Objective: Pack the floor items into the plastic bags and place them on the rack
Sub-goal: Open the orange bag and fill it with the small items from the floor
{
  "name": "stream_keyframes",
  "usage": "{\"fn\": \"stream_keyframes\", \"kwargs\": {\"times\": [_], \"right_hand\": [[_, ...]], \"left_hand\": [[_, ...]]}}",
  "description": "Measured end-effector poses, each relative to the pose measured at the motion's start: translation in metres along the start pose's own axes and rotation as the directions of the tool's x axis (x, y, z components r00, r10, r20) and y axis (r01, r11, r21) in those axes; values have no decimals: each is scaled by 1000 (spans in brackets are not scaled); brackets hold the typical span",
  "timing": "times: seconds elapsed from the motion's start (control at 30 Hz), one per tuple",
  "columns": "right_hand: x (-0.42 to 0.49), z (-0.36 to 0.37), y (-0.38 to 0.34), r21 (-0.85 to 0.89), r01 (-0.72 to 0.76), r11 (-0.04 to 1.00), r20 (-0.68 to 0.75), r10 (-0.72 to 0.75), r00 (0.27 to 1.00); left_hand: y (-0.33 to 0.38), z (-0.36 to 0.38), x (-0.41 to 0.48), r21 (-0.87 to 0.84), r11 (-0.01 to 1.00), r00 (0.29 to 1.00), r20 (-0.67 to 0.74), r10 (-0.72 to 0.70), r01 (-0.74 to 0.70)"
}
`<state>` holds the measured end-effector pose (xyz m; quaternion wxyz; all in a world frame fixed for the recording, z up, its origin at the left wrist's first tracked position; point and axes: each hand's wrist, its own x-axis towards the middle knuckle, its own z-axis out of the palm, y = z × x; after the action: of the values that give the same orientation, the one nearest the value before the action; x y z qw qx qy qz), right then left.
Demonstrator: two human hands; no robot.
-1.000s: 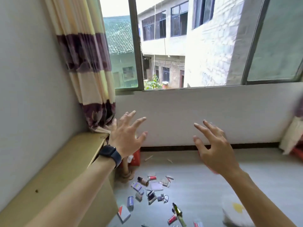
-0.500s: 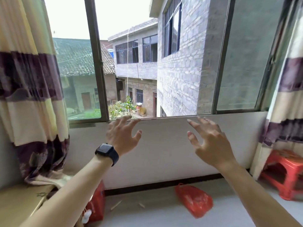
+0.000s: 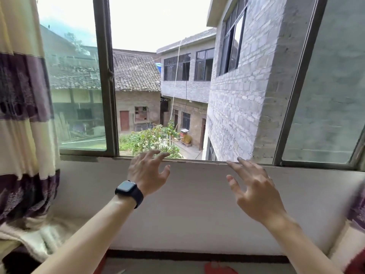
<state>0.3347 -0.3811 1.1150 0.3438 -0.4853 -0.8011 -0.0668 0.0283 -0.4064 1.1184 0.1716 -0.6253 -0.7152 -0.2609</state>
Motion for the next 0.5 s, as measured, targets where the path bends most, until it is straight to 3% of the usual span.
{"fn": "stream_keyframes", "kwargs": {"times": [0.33, 0.5], "right_hand": [[79, 129, 89, 147, 18, 989, 142, -39, 989], [106, 198, 142, 155, -63, 986, 213, 29, 977]], "left_hand": [[8, 127, 78, 49, 996, 993, 88, -77, 73], [9, 216, 118, 10, 995, 980, 172, -101, 101]]}}
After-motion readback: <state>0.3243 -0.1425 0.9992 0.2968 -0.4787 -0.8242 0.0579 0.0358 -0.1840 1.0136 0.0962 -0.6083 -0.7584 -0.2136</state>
